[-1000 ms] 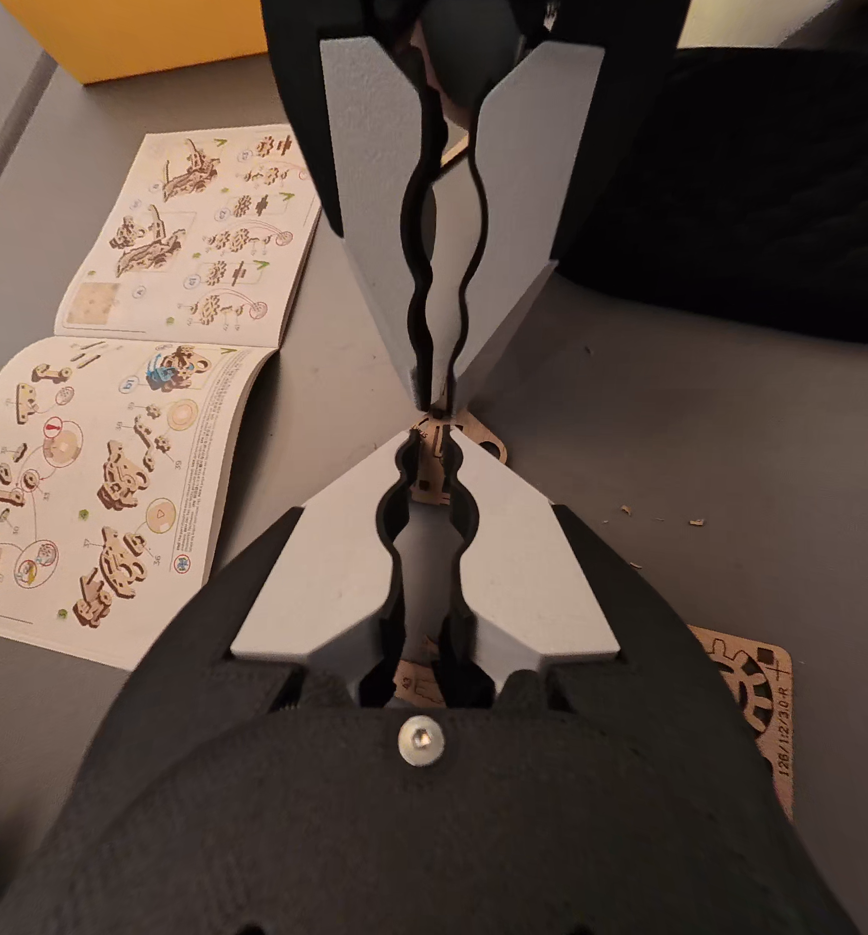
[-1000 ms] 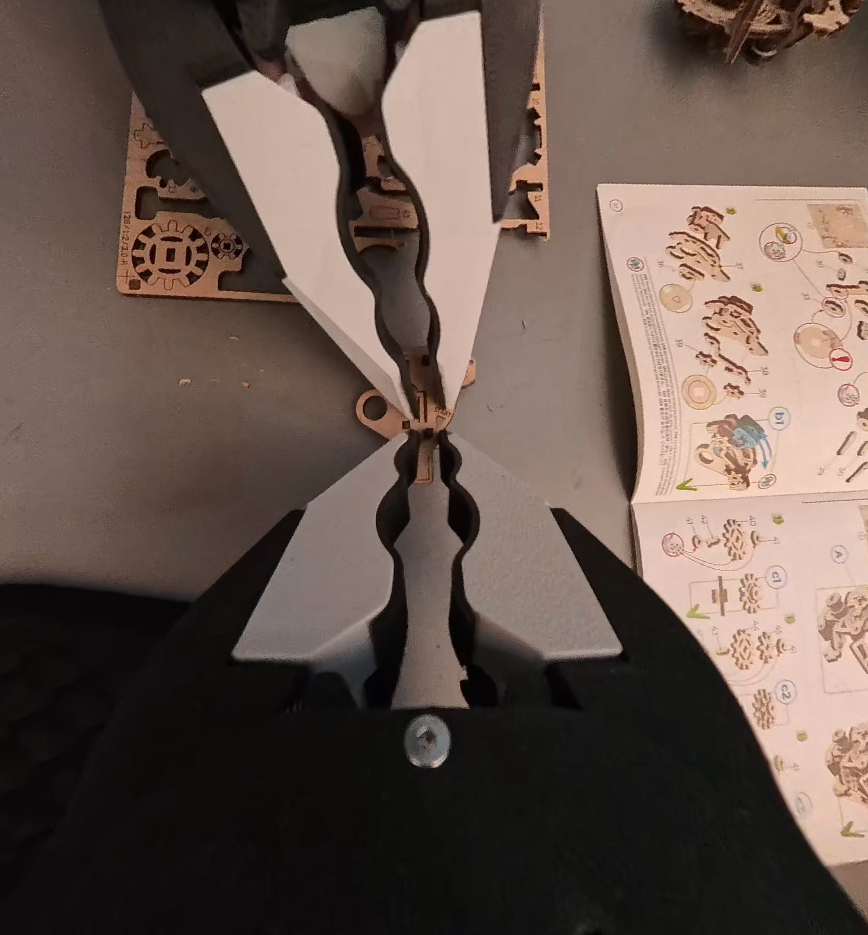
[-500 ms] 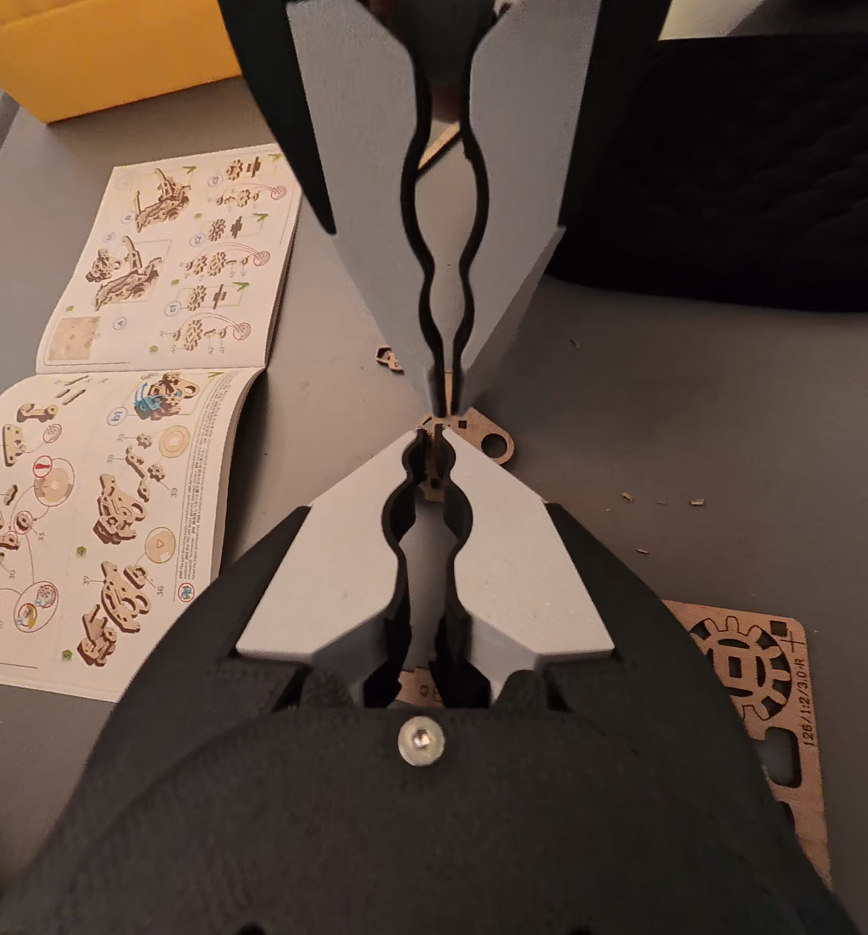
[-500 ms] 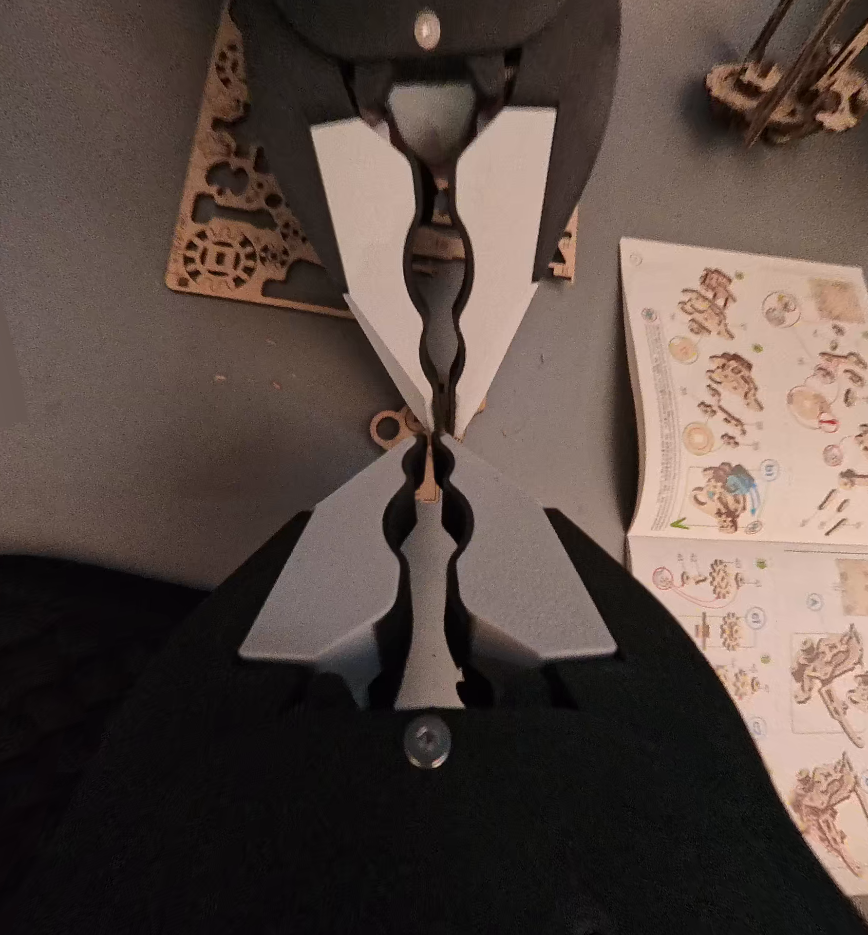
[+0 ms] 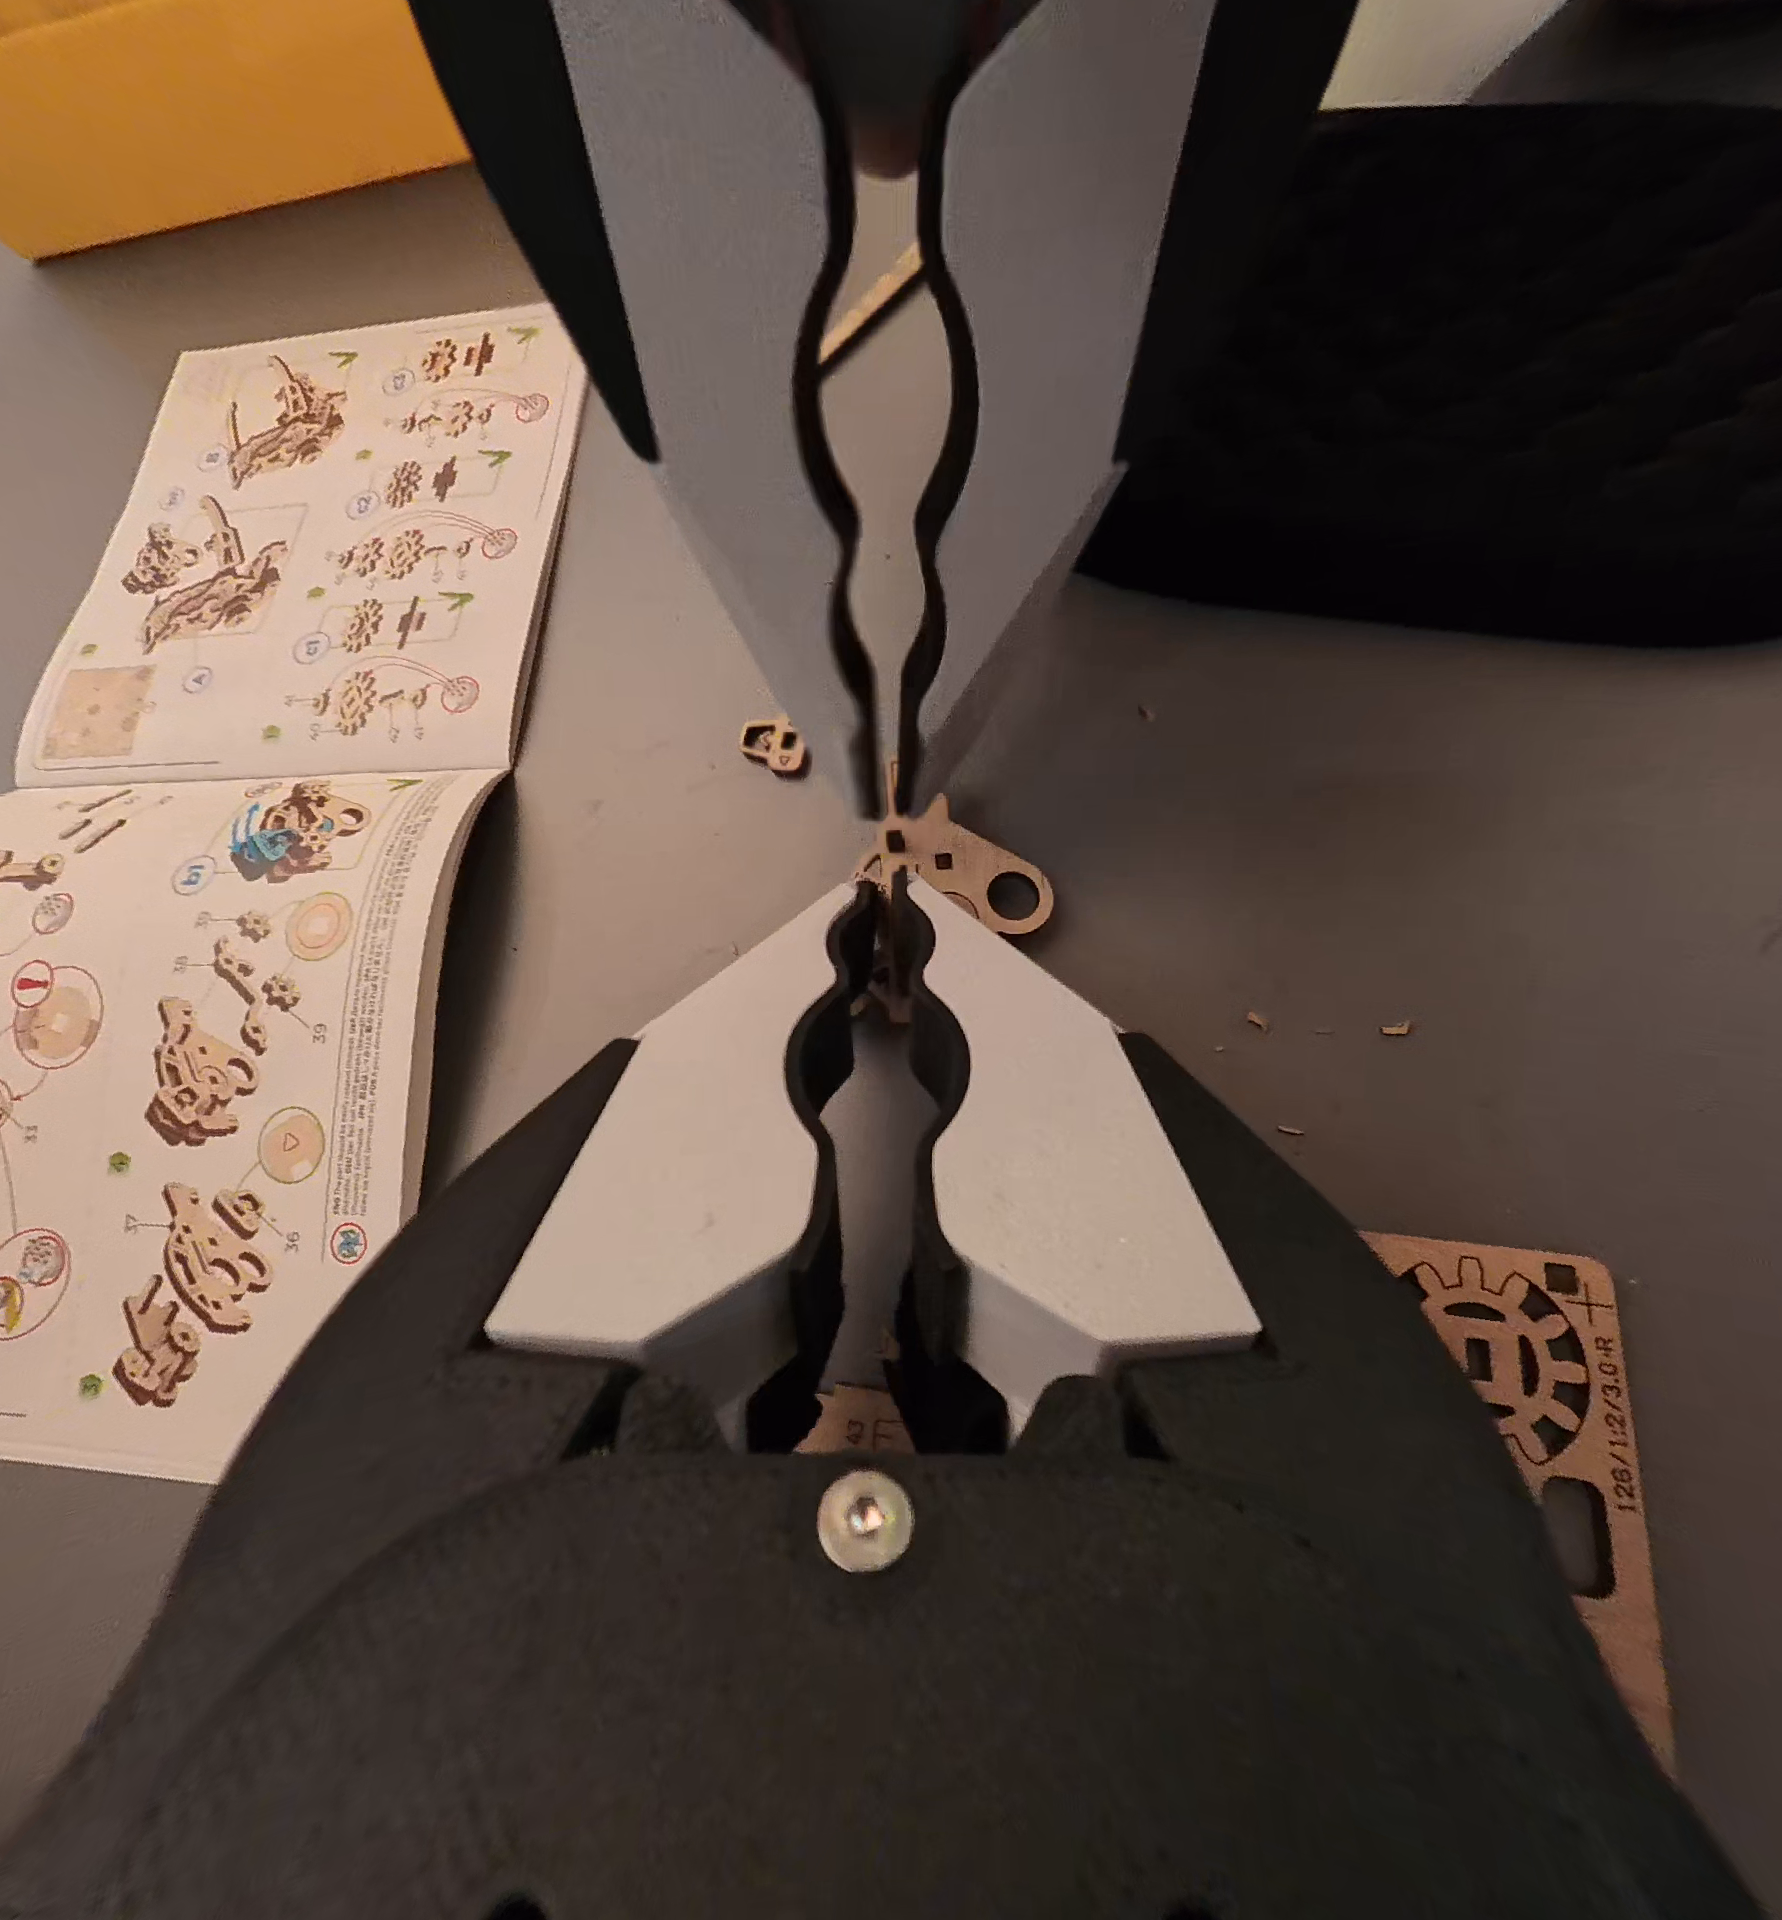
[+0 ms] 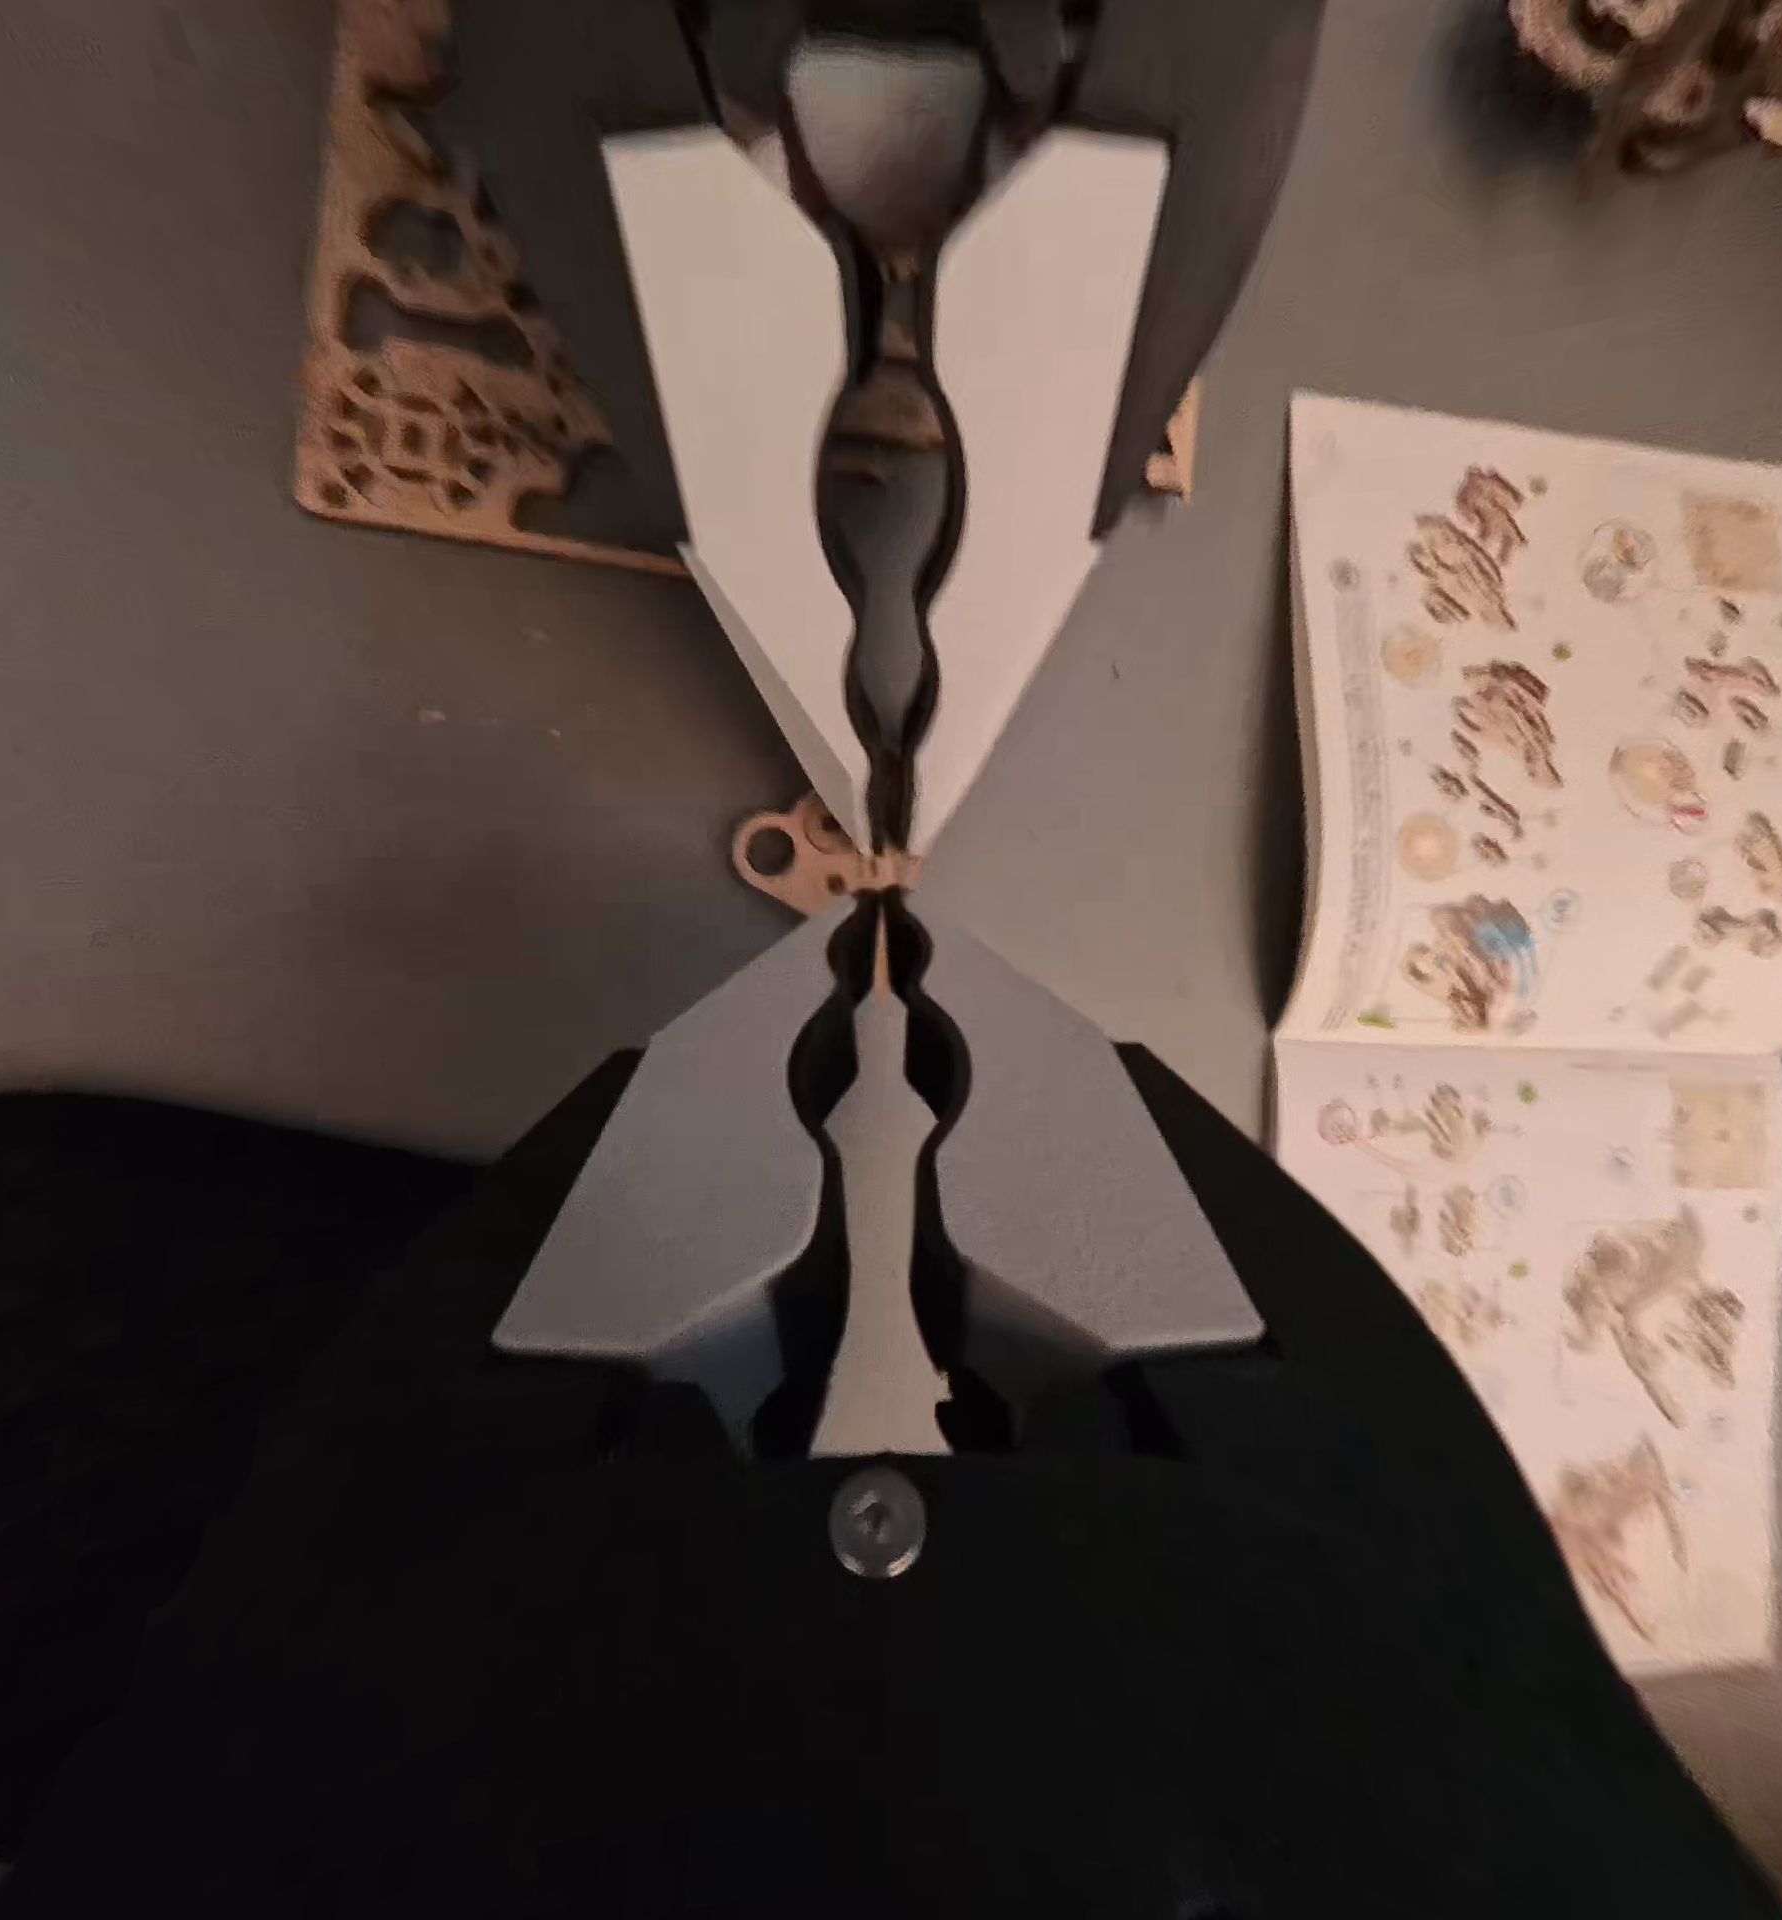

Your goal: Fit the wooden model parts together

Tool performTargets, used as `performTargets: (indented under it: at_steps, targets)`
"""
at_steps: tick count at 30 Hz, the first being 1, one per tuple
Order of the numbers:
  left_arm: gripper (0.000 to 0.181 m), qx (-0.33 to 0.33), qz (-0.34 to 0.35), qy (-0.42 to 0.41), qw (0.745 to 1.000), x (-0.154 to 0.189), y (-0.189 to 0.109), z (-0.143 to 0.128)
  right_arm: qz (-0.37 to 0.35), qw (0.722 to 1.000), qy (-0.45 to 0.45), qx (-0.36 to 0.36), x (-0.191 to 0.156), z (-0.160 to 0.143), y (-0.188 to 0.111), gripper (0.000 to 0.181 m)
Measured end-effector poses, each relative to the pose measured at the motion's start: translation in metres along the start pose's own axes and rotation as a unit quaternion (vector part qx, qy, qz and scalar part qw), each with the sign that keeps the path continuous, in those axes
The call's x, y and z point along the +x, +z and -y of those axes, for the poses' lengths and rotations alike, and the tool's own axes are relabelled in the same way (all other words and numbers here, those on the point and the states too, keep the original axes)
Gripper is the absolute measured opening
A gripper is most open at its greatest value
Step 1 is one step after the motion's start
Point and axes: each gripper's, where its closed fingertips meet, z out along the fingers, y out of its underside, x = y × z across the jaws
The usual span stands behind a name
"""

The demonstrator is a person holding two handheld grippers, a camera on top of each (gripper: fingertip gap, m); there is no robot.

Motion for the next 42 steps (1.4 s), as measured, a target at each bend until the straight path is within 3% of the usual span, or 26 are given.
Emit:
performTargets:
  at_steps: [18,24,27,32,34,36,39,42]
  targets:
    - [0.002,0.003,-0.005,0.002,1.0,0.003,0.001,0.001,0.001,0.998,-0.023,-0.057,0.0,-0.01,0.003,0.0]
    - [0.002,0.004,-0.005,0.004,1.0,0.003,0.001,0.001,-0.01,0.999,-0.023,-0.037,0.003,-0.004,-0.004,0.0]
    - [0.002,0.003,-0.005,0.005,1.0,0.003,0.001,0.001,0.03,0.999,-0.003,-0.03,-0.008,-0.005,0.005,0.0]
    - [0.001,0.007,0.0,0.045,0.999,0.004,0.0,0.001,0.017,0.999,0.044,0.013,0.006,-0.008,-0.013,0.027]
    - [0.001,0.01,-0.001,0.049,0.999,0.004,0.0,0.002,0.039,0.997,0.063,0.023,0.004,-0.014,-0.006,0.025]
    - [0.007,0.012,0.015,0.037,0.999,-0.002,-0.001,0.002,0.055,0.995,0.077,0.017,-0.003,-0.018,0.0,0.008]
    - [0.023,0.004,0.042,-0.008,0.999,-0.013,-0.013,0.003,0.024,0.995,0.099,-0.012,-0.001,-0.021,0.004,0.006]
    - [0.025,-0.008,0.045,-0.068,0.997,-0.003,-0.032,0.004,0.007,0.987,0.157,-0.037,-0.003,-0.019,0.007,0.006]
